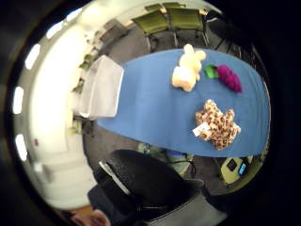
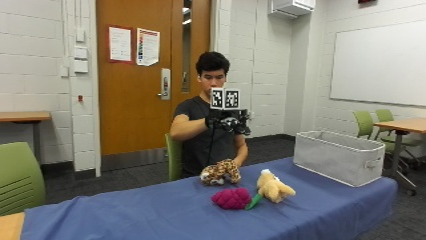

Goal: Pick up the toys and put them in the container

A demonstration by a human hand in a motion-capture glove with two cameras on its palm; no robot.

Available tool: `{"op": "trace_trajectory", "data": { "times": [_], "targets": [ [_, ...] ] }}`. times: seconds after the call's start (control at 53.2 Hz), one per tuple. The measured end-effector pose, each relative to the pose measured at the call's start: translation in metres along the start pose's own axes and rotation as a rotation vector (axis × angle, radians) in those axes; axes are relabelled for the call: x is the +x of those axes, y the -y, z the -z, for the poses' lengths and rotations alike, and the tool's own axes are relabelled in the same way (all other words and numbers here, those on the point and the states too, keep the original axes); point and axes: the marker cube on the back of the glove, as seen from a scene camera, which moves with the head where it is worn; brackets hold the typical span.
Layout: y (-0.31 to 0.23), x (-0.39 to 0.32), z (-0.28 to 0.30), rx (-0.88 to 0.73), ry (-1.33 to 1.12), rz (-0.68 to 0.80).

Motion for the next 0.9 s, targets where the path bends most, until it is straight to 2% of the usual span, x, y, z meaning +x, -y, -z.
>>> {"op": "trace_trajectory", "data": {
  "times": [0.301,0.451,0.752,0.902],
  "targets": [
    [-0.012,0.043,-0.122,-0.101,0.049,-0.07],
    [-0.017,0.062,-0.161,-0.176,0.067,-0.097],
    [-0.02,0.068,-0.192,-0.211,0.183,-0.096],
    [-0.027,0.06,-0.189,-0.105,0.193,-0.088]
  ]
}}
